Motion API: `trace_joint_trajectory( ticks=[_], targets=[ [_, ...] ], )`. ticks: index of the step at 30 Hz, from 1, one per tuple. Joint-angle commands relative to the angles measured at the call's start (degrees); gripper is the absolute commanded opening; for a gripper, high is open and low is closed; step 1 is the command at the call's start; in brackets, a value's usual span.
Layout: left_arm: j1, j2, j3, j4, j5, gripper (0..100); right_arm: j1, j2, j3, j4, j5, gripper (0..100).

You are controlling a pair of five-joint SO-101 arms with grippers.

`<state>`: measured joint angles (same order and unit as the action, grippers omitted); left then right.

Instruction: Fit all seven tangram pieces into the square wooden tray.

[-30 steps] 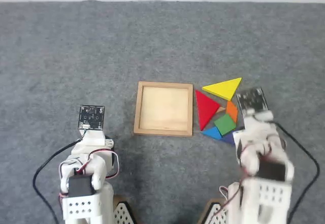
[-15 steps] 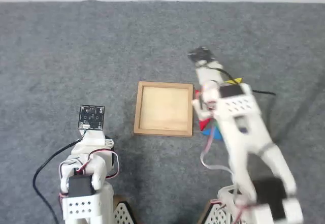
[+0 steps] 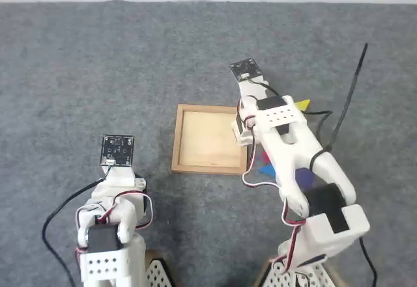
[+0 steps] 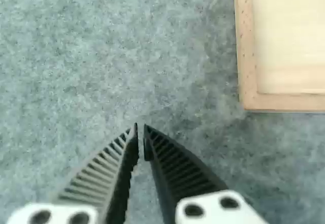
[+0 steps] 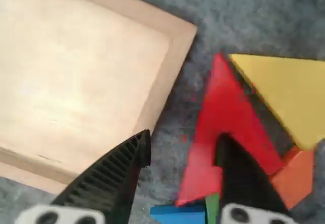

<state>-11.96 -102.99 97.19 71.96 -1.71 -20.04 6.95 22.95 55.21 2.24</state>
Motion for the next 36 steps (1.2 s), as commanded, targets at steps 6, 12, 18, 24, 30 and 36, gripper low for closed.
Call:
trace_joint_trajectory(
  ticks=[6,12,18,24,30,36],
  targets=[
    [-0.18,-1.05,-0.75,0.26,0.97,2,0.40,-6.99,0.62,-0.48,-0.97,28.1],
    [-0.18,-1.05,-0.75,0.26,0.97,2,5.76,-11.74,3.52,-0.48,1.23,28.1],
    [-0.18,-1.05,-0.75,0.26,0.97,2,8.22,-12.35,3.69,-0.92,1.49,28.1],
    [-0.18,-1.05,-0.75,0.26,0.97,2,8.66,-5.14,2.99,-1.10,5.36,28.2],
    [-0.18,-1.05,-0.75,0.26,0.97,2,8.04,2.24,-0.26,-0.75,5.45,28.2],
    [-0.18,-1.05,-0.75,0.26,0.97,2,6.20,3.65,-0.35,-1.10,5.54,27.7]
  ],
)
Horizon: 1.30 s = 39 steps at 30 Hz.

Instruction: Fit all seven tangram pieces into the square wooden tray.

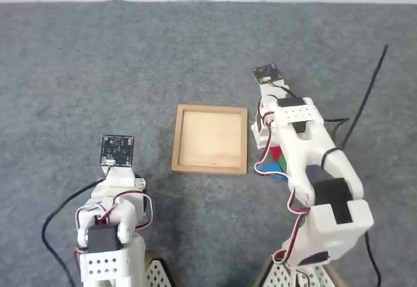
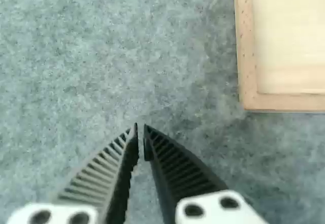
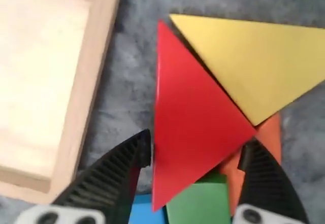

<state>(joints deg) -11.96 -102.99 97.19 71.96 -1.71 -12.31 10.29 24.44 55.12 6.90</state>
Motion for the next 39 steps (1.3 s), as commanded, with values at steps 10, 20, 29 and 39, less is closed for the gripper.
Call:
trace_joint_trajectory(
  ticks=[10,20,29,39],
  targets=[
    [-0.18,-1.05,-0.75,0.26,0.97,2,-2.24,0.31,-1.85,-1.10,0.88,14.1],
    [-0.18,-1.05,-0.75,0.26,0.97,2,-2.33,-0.40,-1.85,-0.92,0.53,6.7],
    [-0.18,-1.05,-0.75,0.26,0.97,2,-2.24,-4.18,-4.04,-0.66,0.09,6.2],
    [-0.18,-1.05,-0.75,0.26,0.97,2,-1.80,-4.88,-5.36,-0.48,-3.16,3.0]
  ],
)
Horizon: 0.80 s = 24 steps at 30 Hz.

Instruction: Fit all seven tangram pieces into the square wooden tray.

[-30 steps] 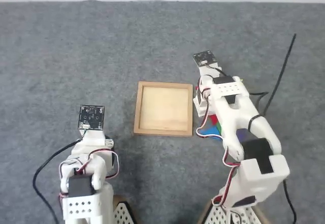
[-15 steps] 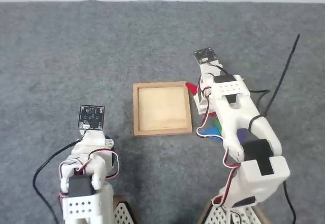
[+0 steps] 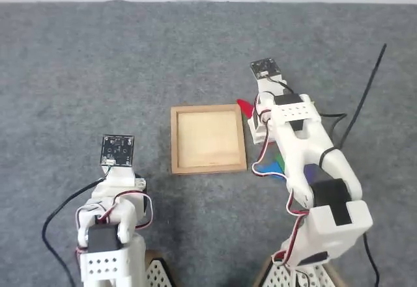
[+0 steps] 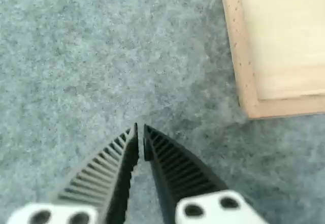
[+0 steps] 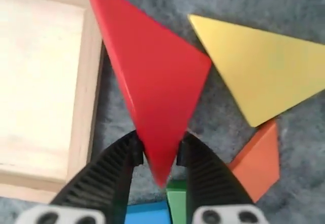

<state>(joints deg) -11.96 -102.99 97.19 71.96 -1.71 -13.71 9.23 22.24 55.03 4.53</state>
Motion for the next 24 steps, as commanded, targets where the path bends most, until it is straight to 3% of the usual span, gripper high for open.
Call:
trace_joint_trajectory(
  ticks=[1,18,24],
  targets=[
    [-0.18,-1.05,-0.75,0.26,0.97,2,-0.40,-3.82,-3.16,-0.40,-0.79,2.7],
    [-0.18,-1.05,-0.75,0.26,0.97,2,3.21,-3.91,-8.53,4.88,-0.97,0.8],
    [-0.18,-1.05,-0.75,0.26,0.97,2,0.75,-3.38,-18.64,6.64,-0.88,4.6]
  ],
)
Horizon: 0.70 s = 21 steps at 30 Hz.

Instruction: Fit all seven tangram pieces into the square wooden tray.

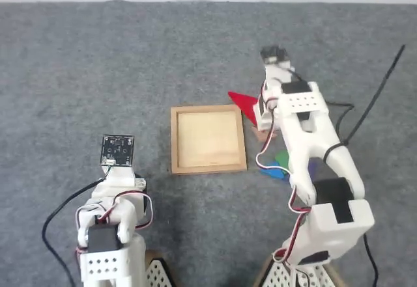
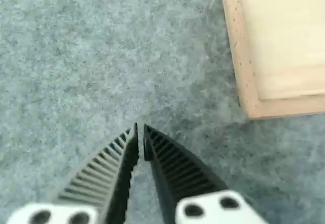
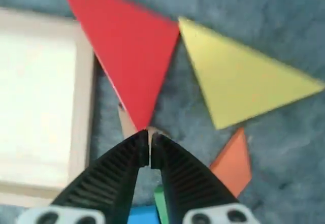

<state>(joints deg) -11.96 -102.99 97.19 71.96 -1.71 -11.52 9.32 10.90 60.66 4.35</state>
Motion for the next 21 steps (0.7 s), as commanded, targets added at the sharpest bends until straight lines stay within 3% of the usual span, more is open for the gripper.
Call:
trace_joint_trajectory(
  ticks=[1,6,13,21],
  targets=[
    [-0.18,-1.05,-0.75,0.26,0.97,2,-2.59,-3.30,-8.79,1.45,-0.70,7.6],
    [-0.18,-1.05,-0.75,0.26,0.97,2,-8.66,1.27,-11.87,0.04,-0.70,20.1],
    [-0.18,-1.05,-0.75,0.26,0.97,2,-11.47,13.58,-12.84,-17.54,-0.53,19.9],
    [-0.18,-1.05,-0.75,0.26,0.97,2,-11.47,17.89,-16.70,-19.82,-0.70,19.9]
  ],
)
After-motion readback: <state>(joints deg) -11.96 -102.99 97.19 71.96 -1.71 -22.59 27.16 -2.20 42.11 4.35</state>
